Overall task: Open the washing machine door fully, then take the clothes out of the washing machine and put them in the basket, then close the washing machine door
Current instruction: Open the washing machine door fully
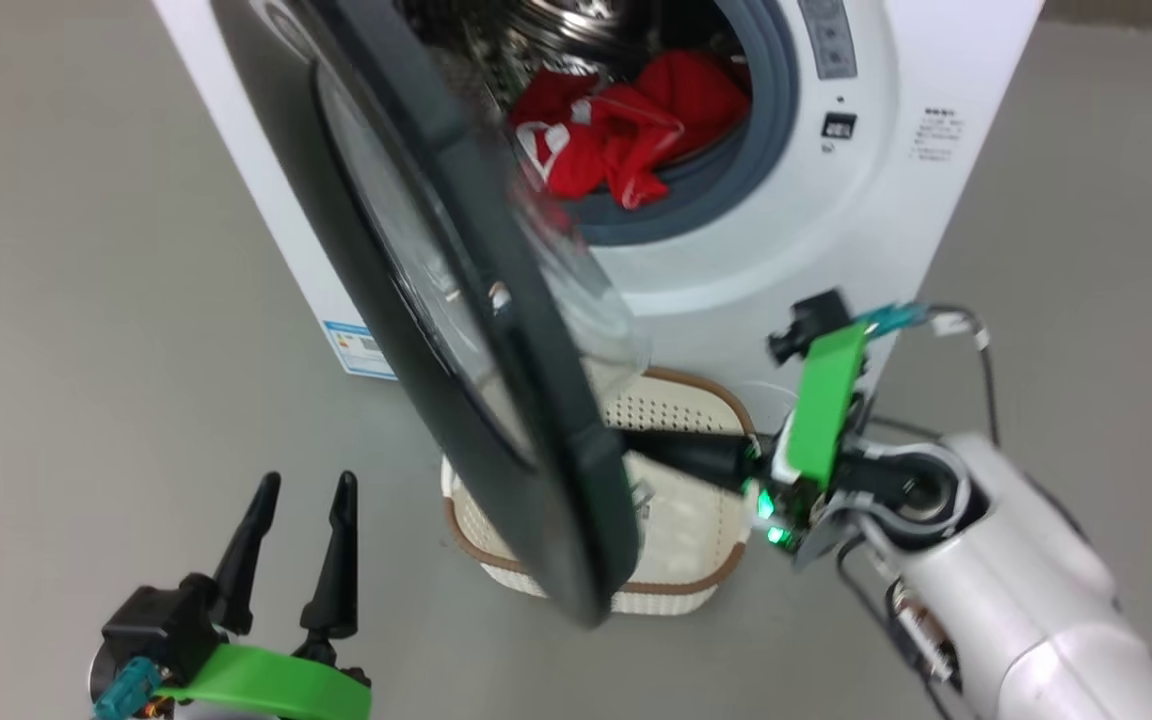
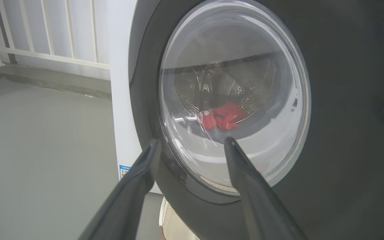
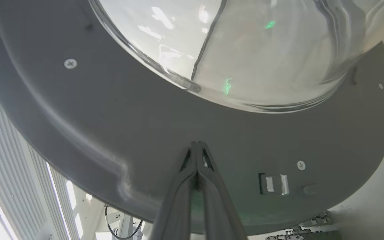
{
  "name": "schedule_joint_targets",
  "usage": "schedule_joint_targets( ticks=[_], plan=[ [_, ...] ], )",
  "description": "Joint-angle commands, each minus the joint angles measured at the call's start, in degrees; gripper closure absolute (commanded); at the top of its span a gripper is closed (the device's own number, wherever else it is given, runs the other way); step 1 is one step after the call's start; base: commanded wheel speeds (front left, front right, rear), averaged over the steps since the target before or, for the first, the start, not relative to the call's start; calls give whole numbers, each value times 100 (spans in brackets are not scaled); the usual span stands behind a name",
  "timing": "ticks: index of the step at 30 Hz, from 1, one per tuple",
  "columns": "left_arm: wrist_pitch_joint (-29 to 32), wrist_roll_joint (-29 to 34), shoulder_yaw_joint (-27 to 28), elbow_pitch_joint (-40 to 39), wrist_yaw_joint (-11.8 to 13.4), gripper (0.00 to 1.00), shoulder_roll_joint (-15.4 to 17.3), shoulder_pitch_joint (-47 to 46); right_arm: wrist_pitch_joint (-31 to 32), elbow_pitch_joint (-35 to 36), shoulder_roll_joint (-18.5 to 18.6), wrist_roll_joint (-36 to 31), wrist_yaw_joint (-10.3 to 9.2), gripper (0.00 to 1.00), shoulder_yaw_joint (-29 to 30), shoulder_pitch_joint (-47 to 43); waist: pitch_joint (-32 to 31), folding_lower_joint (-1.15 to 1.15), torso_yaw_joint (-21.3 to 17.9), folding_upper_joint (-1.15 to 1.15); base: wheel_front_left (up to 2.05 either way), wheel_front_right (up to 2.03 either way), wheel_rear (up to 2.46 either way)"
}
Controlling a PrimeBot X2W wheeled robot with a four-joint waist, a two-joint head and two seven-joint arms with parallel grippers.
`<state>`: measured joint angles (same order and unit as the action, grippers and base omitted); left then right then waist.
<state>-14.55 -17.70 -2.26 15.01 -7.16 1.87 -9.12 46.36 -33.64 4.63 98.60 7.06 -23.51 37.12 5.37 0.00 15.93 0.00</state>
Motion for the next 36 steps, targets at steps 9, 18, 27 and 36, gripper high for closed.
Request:
schedule_joint_targets(
  ticks=[9,18,27,36],
  plan=[
    [-45,116,152,-105,-2,0,100,92,-1147,440,-174,101,43,100,-963,-207,-489,0,673,0,0,0,0],
    [-45,184,154,-32,-13,0,100,99,-1705,524,-175,394,43,100,-1610,-188,-653,0,1166,0,0,0,0],
    [-45,177,199,-107,-20,0,100,146,-2081,554,-175,649,43,100,-2125,26,-640,0,1361,0,0,0,0],
    [-45,141,285,-216,-5,0,100,208,-2450,462,-175,889,43,100,-2497,249,-597,0,1387,0,0,0,0]
  ],
)
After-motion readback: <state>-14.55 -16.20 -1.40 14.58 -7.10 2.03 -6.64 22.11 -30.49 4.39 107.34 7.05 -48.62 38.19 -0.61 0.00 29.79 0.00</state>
